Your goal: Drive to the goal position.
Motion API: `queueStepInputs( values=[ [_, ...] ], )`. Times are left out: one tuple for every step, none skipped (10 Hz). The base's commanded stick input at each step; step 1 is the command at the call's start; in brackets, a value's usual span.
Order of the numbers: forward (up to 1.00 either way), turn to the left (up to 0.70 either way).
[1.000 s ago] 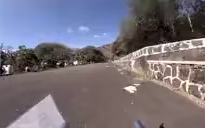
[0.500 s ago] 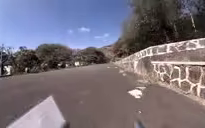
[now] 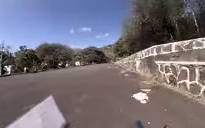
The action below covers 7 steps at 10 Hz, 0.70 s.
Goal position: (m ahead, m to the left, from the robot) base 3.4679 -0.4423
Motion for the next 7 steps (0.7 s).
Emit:
queueStepInputs(
  values=[
    [0.5,0.0],
    [0.5,0.0],
    [0.5,0.0],
    [0.5,0.0],
    [0.5,-0.02],
    [0.5,-0.16],
    [0.5,-0.3]
  ],
)
